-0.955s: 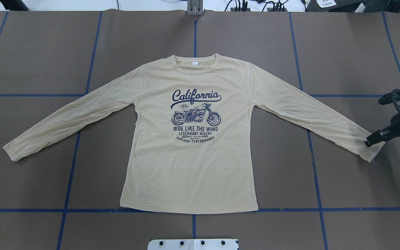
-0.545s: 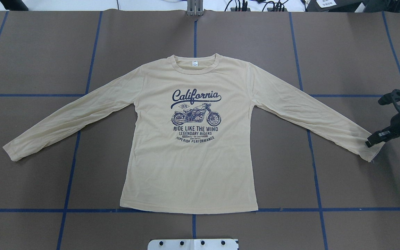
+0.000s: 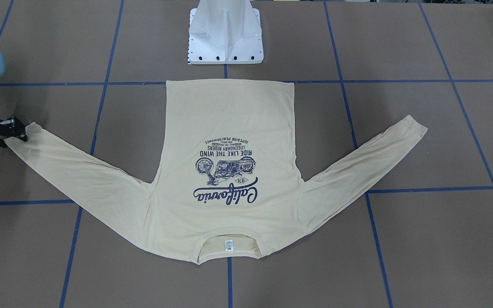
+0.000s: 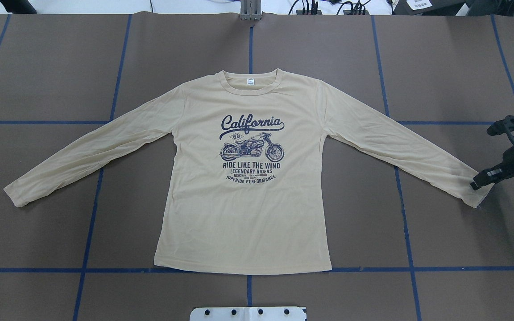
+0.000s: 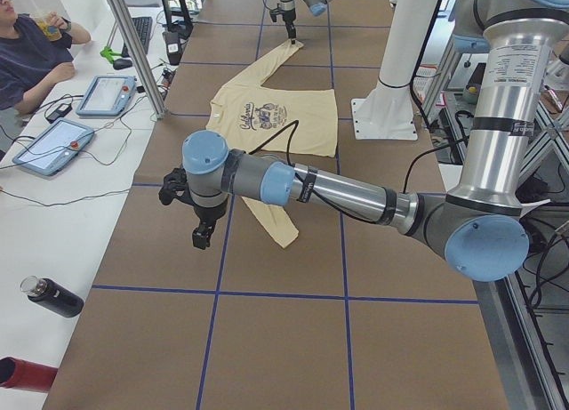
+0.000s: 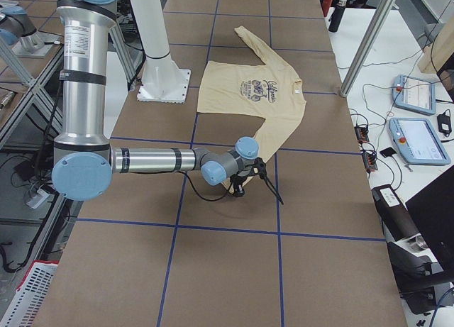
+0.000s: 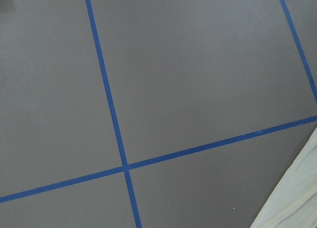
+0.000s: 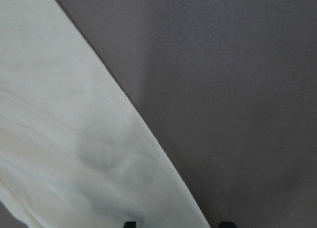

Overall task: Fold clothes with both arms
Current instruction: 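Lower the right gripper onto the sleeve cuff and close on it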

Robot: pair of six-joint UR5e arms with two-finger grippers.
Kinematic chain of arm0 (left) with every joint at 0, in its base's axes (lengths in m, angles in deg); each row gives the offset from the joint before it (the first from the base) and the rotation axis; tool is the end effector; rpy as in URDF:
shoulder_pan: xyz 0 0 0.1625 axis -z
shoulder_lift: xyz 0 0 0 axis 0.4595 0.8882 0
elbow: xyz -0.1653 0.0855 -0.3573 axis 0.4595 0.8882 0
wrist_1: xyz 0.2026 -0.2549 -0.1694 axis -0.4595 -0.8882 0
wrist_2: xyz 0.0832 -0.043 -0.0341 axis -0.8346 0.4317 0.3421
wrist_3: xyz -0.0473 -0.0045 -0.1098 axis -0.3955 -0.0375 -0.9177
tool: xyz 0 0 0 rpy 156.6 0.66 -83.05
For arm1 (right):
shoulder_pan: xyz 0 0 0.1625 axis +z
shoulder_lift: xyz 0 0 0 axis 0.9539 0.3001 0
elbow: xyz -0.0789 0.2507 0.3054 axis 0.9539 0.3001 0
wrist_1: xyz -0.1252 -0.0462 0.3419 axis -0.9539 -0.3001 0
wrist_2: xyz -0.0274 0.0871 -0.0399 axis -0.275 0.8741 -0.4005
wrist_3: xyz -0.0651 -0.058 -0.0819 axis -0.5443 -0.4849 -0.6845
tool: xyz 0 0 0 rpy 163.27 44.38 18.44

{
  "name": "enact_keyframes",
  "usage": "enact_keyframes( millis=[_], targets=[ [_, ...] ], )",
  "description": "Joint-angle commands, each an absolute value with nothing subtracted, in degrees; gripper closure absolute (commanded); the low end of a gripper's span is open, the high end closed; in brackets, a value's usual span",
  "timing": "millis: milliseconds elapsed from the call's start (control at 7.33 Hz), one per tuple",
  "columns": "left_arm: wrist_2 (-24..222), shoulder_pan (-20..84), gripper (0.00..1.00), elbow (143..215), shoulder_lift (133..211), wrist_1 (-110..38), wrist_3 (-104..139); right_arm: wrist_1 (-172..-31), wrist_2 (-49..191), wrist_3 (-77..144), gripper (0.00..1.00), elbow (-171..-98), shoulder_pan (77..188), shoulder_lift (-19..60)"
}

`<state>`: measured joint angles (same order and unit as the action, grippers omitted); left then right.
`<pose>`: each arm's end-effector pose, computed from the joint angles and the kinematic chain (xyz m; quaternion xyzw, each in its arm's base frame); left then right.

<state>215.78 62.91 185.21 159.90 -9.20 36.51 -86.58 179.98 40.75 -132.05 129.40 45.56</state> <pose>-0.0464 -0.4987 0.5272 0.1297 0.4003 0.0825 0.9034 -0.1921 -0.3928 0.6336 0.0015 -0.3968 -0.1465 0.9062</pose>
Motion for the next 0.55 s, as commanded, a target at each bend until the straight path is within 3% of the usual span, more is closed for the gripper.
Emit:
enact_keyframes(
  millis=[0,409],
  targets=[
    [215.74,62.91,0.00,185.29,159.78,-9.17,36.63,-86.58,180.08,40.75,0.46,-132.33,129.40,45.55],
    [215.74,62.91,0.00,184.59,159.69,-9.26,37.07,-86.58,180.96,40.75,0.68,-133.12,129.49,45.20]
  ],
)
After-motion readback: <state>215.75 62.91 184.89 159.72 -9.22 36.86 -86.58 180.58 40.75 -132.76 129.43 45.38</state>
